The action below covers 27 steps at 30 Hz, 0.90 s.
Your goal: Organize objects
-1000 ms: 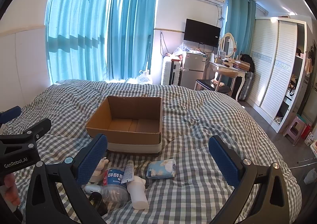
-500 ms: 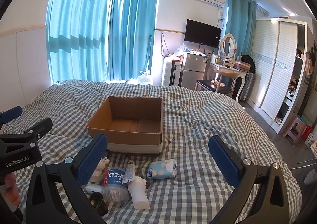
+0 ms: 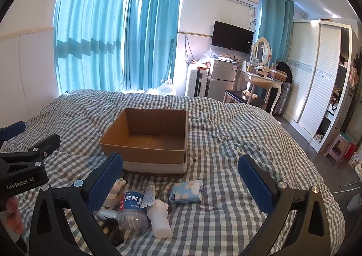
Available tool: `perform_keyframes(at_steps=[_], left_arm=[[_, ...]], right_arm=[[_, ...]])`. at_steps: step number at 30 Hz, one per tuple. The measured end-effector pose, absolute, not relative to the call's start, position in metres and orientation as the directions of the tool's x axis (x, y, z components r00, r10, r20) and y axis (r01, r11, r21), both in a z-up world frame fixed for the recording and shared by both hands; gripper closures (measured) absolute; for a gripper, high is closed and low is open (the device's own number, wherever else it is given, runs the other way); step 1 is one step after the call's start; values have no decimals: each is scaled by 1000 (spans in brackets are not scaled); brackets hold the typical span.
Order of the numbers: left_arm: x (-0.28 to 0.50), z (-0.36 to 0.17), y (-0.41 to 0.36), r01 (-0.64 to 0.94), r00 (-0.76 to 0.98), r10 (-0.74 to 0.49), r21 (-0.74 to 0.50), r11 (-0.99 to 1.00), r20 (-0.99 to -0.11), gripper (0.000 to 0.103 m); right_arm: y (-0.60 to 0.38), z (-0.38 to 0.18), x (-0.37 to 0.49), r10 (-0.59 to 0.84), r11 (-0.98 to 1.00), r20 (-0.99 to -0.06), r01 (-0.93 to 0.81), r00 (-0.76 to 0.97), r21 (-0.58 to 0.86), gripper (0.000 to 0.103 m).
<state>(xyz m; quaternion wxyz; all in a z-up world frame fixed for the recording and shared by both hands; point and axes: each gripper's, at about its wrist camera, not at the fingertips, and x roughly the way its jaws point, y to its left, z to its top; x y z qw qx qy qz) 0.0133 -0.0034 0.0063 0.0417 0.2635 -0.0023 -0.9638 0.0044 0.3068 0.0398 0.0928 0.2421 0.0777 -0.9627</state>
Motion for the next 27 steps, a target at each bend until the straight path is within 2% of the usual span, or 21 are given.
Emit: perform_keyframes(at_steps=[27], left_arm=[[10, 3, -5, 85, -855, -82, 19, -996, -512, 0]], right_arm=[[308, 36, 4, -151, -968, -487, 228, -860, -102, 1]])
